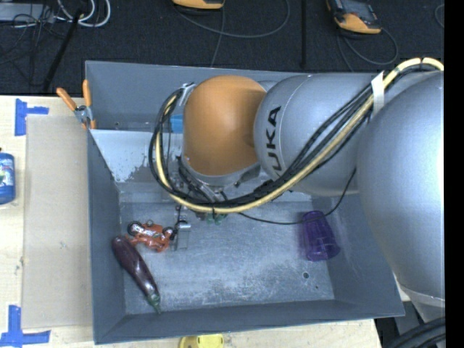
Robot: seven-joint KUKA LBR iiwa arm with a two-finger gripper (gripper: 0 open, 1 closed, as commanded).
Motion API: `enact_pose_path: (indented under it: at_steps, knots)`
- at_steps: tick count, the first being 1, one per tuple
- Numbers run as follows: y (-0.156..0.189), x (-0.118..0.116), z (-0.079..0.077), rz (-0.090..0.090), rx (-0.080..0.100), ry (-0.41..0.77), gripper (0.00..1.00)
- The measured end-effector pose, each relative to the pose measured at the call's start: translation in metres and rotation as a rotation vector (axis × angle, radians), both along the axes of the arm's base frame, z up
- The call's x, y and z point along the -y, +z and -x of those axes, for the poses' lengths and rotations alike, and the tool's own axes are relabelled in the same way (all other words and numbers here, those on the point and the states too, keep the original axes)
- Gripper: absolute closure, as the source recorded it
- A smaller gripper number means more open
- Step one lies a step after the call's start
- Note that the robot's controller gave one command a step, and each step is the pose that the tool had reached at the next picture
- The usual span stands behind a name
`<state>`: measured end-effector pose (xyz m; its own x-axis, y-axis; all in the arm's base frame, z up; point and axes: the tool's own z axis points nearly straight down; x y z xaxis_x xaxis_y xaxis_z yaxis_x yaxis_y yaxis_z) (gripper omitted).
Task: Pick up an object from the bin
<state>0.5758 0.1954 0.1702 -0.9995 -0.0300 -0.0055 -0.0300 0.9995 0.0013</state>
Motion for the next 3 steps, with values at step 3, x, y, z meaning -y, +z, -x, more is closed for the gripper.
enact_pose_path:
  at_steps: [3]
  knots:
    - [-0.099, -0.028, -0.010, 0.001, -0.007, -0.330, 0.00]
